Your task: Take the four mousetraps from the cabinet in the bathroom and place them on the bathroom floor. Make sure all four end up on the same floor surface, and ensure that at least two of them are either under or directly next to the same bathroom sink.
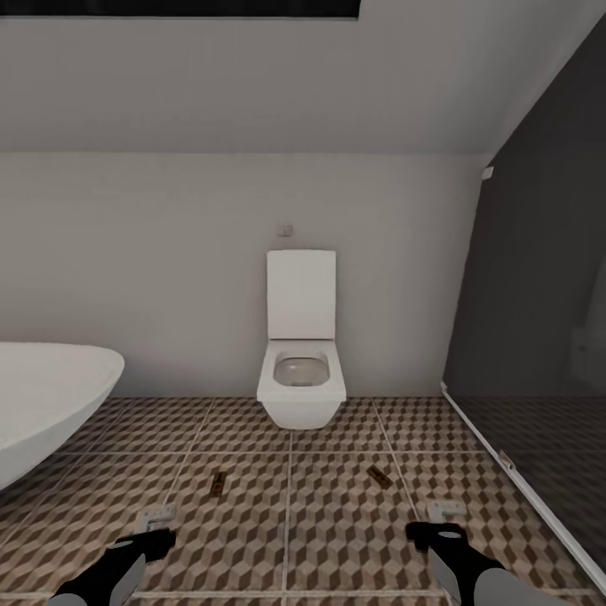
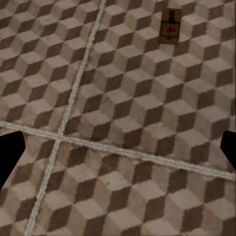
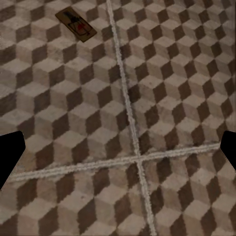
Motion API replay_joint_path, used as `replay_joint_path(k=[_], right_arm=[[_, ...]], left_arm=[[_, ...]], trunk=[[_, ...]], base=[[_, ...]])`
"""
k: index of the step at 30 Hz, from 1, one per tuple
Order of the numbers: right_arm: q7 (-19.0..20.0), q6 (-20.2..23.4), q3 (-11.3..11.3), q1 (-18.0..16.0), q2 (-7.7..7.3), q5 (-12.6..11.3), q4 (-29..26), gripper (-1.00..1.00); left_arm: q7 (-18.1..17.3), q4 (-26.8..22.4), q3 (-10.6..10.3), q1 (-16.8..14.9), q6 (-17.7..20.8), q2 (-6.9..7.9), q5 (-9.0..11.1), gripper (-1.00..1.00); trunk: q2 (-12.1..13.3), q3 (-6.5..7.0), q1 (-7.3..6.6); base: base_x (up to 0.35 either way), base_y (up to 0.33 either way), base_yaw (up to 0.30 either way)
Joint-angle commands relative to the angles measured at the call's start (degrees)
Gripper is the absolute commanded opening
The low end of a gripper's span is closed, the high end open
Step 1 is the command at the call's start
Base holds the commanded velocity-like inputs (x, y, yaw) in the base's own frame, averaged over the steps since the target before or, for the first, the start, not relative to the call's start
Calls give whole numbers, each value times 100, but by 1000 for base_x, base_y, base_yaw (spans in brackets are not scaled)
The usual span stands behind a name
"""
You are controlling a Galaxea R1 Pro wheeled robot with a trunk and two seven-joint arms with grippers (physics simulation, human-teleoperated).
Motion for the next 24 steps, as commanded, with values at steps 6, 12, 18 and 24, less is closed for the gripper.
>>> replay_joint_path(k=[6,12,18,24], right_arm=[[-13,-45,-3,-2,2,1,-3,100],[-14,-120,-4,-2,5,1,29,100],[-14,-241,-3,-2,8,6,123,100],[-14,-334,-3,-2,8,2,150,100]], left_arm=[[34,-15,-49,0,32,5,55,100],[34,-15,-49,0,26,5,55,100],[34,-15,-50,0,-59,5,55,100],[35,-10,-51,0,-133,5,55,100]], trunk=[[6,128,-17],[125,248,-87],[366,356,-219],[606,464,-351]], base=[[0,0,0],[0,0,0],[0,0,0],[0,0,0]])
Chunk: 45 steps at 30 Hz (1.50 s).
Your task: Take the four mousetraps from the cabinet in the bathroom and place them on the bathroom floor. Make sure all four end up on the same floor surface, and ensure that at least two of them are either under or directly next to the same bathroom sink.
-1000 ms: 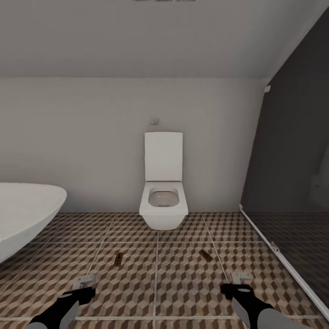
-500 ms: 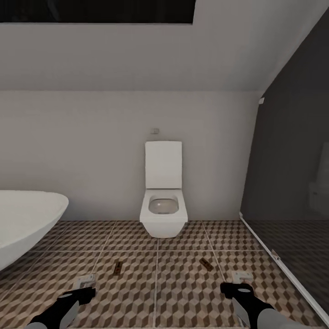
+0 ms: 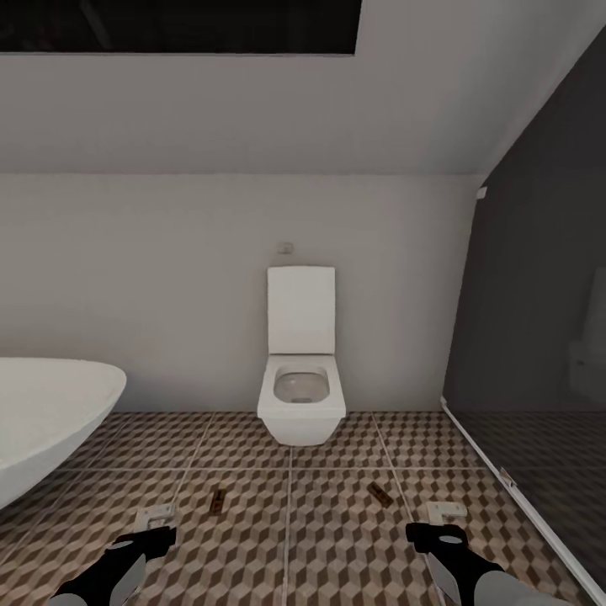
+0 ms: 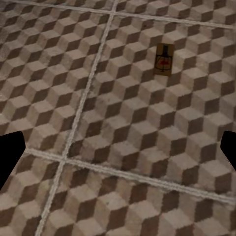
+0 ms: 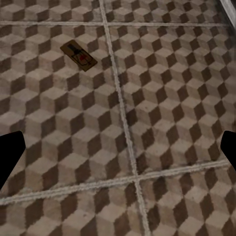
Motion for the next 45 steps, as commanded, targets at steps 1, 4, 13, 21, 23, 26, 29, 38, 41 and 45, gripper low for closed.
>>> replay_joint_path(k=[1,4,13,21,23,26,29,38,41,45], right_arm=[[-12,-30,-4,-4,1,2,11,100],[-12,-50,-4,-4,1,1,15,100],[-13,-69,-10,-4,-5,1,21,100],[-19,-77,-12,-4,-7,1,25,100],[-20,-78,-12,-4,-8,1,25,100],[-20,-78,-12,-4,-8,1,27,100],[-20,-79,-13,-4,-8,1,27,100],[-20,-81,-5,-4,-8,1,42,100],[-21,-89,-7,-4,-8,1,48,100],[-21,-104,-11,-4,-8,1,52,100]], left_arm=[[35,-14,-48,0,25,5,54,100],[35,-13,-50,0,10,5,54,100],[37,-12,-49,0,-2,5,54,100],[49,-12,-54,0,-10,5,47,100],[50,-12,-53,0,-11,5,46,100],[52,-12,-50,0,-13,2,46,100],[52,-12,-48,0,-13,-1,45,100],[53,-12,-50,0,-14,1,45,100],[53,-12,-53,0,-14,0,45,100],[53,-12,-50,0,-14,-2,45,100]], trunk=[[39,12,-24],[159,66,-90],[520,227,-287],[841,371,-463],[921,407,-507],[1041,461,-573],[1162,515,-639],[1523,676,-836],[1643,730,-902],[1803,802,-990]], base=[[0,0,0],[0,0,0],[0,0,0],[0,0,0],[0,0,0],[0,0,0],[0,0,0],[0,0,0],[0,0,0],[0,0,0]])
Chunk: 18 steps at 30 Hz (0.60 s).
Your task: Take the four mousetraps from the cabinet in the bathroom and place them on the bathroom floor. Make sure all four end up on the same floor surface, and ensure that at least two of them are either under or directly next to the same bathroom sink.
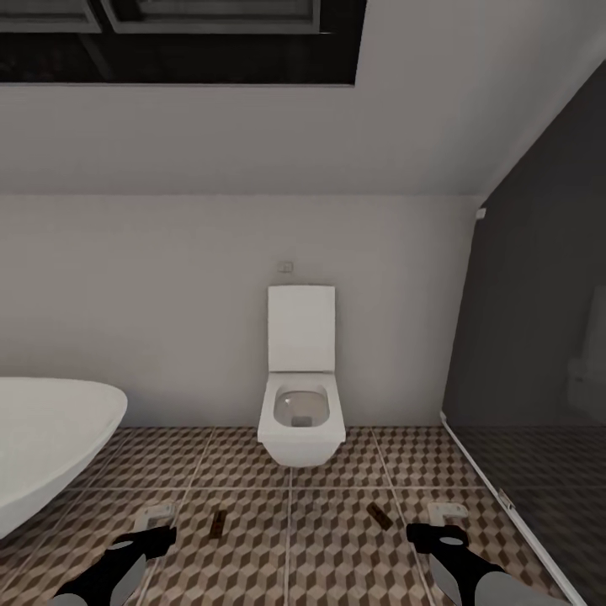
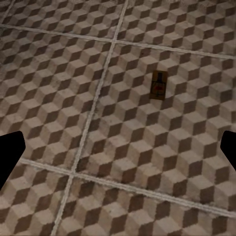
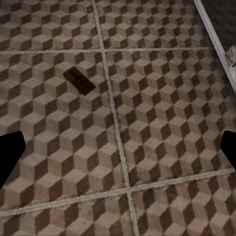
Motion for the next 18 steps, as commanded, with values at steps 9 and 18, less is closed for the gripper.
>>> replay_joint_path(k=[9,18], right_arm=[[-11,-29,-4,-4,1,2,16,100],[-11,-30,-3,-4,1,2,18,100]], left_arm=[[35,-15,-46,0,32,3,53,100],[35,-15,-46,0,32,3,53,100]], trunk=[[359,156,-199],[720,317,-397]], base=[[0,0,0],[0,0,0]])
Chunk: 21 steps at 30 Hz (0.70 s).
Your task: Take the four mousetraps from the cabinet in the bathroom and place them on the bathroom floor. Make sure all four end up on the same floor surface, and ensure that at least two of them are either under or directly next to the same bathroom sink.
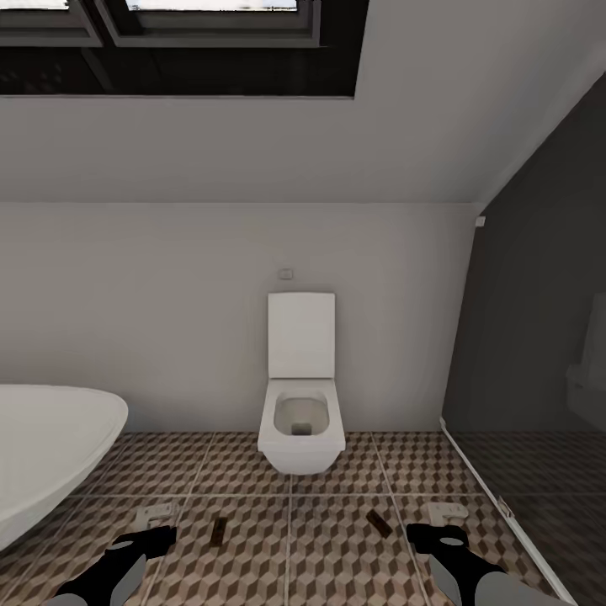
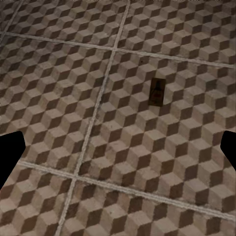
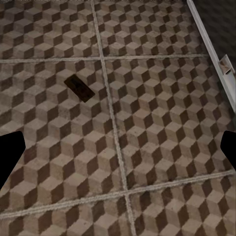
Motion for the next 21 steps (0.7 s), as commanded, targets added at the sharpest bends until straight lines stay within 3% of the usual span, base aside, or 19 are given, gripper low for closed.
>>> replay_joint_path(k=[1,21], right_arm=[[-12,-20,-3,-4,1,2,6,100],[-12,-12,1,-4,1,2,7,100]], left_arm=[[35,-15,-49,0,32,5,53,100],[35,-15,-49,0,32,5,53,100]], trunk=[[39,12,-23],[841,371,-463]], base=[[0,0,0],[0,0,0]])
